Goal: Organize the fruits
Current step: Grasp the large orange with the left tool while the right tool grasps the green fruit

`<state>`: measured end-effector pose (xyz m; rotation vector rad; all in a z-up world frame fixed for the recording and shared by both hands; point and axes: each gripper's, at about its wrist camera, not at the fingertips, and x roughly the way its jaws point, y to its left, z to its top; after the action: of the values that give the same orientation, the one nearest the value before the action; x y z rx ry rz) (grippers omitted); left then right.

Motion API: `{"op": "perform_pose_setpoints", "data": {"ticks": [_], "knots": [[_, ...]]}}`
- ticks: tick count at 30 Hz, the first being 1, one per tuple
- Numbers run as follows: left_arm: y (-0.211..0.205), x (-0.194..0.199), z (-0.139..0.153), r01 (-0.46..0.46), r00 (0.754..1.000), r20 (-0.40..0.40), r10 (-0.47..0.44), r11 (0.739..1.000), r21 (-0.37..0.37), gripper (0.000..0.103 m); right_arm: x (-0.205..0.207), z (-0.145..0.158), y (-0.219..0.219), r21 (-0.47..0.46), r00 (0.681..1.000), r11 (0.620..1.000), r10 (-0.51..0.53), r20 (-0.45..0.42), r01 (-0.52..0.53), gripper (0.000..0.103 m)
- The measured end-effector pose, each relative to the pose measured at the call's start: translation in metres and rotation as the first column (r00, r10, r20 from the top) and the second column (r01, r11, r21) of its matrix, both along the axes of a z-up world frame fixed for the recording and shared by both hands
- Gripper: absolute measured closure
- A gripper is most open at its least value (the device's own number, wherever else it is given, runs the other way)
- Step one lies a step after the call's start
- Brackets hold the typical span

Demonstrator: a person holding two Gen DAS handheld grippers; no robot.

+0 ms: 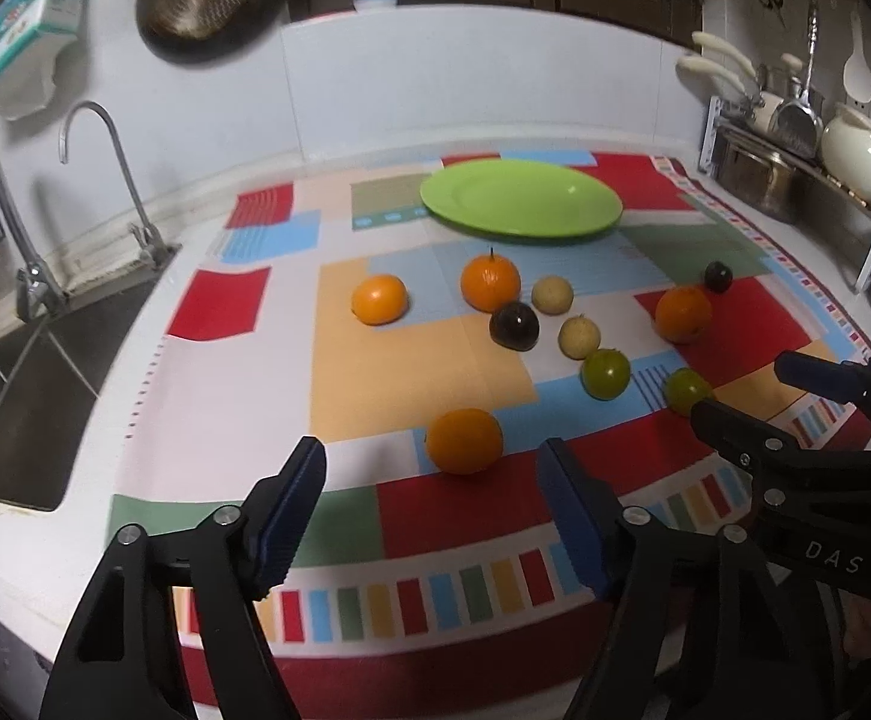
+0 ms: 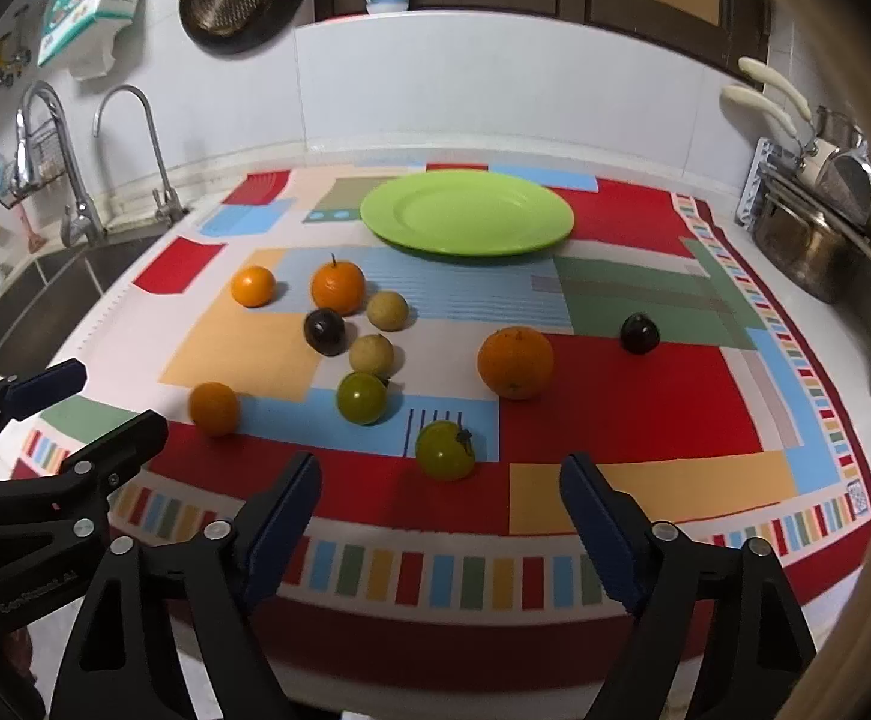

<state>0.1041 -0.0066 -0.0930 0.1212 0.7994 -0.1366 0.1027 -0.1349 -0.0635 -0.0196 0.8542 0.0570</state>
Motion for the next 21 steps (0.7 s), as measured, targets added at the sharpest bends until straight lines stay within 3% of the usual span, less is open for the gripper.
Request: {"op": "perform_pose_setpoints", "data": {"ticks": [11,21], "knots": [[-0.005,0.028,-0.022,0.042,0.997,-0.072,-0.042,0.999,-0.007,0.052,0.023,-0.029,-0.001,0.036,0.996,0.999,-0.010,-0.090,0.013,0.047],[-0.006,0.037,-0.029,0.073,0.991,-0.113,-0.074,0.997,-0.017,0.067,0.031,-0.036,0.002,0.033,0.995,0.999,-0.020,-0.101,0.023,0.063]]}}
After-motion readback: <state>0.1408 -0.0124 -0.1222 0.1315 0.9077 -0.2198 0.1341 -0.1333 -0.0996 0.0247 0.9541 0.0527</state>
